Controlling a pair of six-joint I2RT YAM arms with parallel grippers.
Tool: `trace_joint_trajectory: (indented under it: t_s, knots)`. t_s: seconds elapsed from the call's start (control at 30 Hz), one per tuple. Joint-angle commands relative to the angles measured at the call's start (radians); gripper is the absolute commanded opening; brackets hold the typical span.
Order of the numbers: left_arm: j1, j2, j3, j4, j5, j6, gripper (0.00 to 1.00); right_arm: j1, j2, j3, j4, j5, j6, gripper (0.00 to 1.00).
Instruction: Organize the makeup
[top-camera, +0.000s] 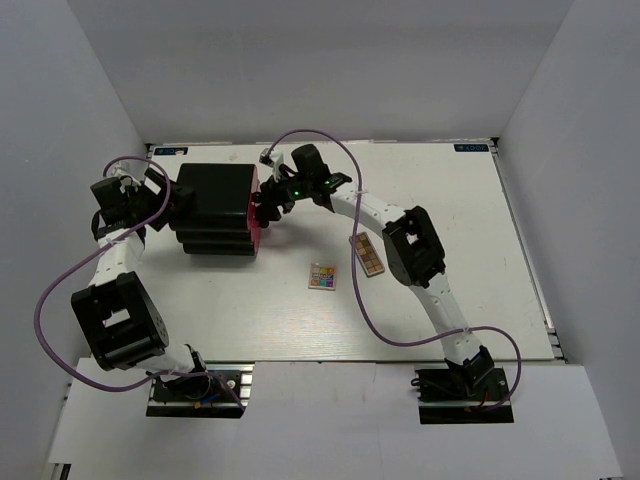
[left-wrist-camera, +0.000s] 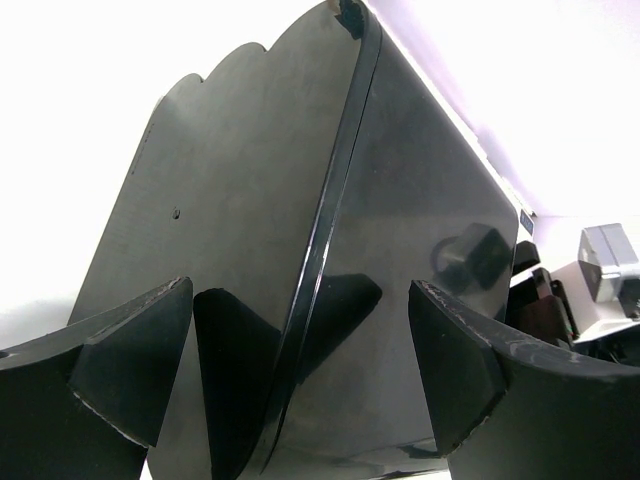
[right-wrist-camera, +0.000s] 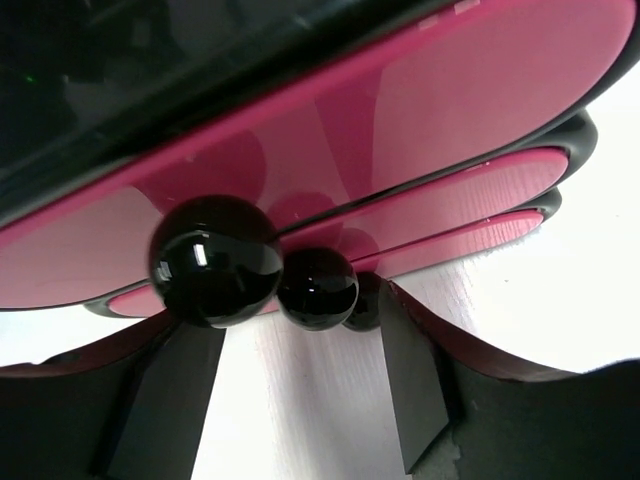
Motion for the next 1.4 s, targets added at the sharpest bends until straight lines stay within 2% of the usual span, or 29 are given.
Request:
trace_joint_trajectory:
  t_s: [0.0,0.17,0.27,0.37,0.8,1.37]
  knots:
    - [0.005,-0.009,-0.015,0.015,0.029,0.003,0.98,0.008,0.012,0.016,0.044,-0.001,0.005,0.66]
    - [0.005,-0.01,-0.016,0.016,0.027,0.003,0.98,0.005,0.012,0.018,0.051,0.01,-0.004,0.54]
    - [0.005,-0.009,-0.015,0.018,0.026,0.003,0.98,0.002,0.006,0.012,0.051,0.013,-0.012,0.38]
    - [0.005,-0.01,-0.016,0.015,0.026,0.003,0.98,-0.004,-0.006,-0.01,0.049,0.024,-0.016,0.3]
    - [0.014,-0.016,-0.018,0.016,0.018,-0.002,0.98,-0.068,-0.167,-0.281,0.106,0.041,-0.087,0.26]
    - [0.014,-0.018,-0.021,0.019,0.024,-0.005,0.98,-0.118,-0.222,-0.35,0.11,0.047,-0.087,0.28]
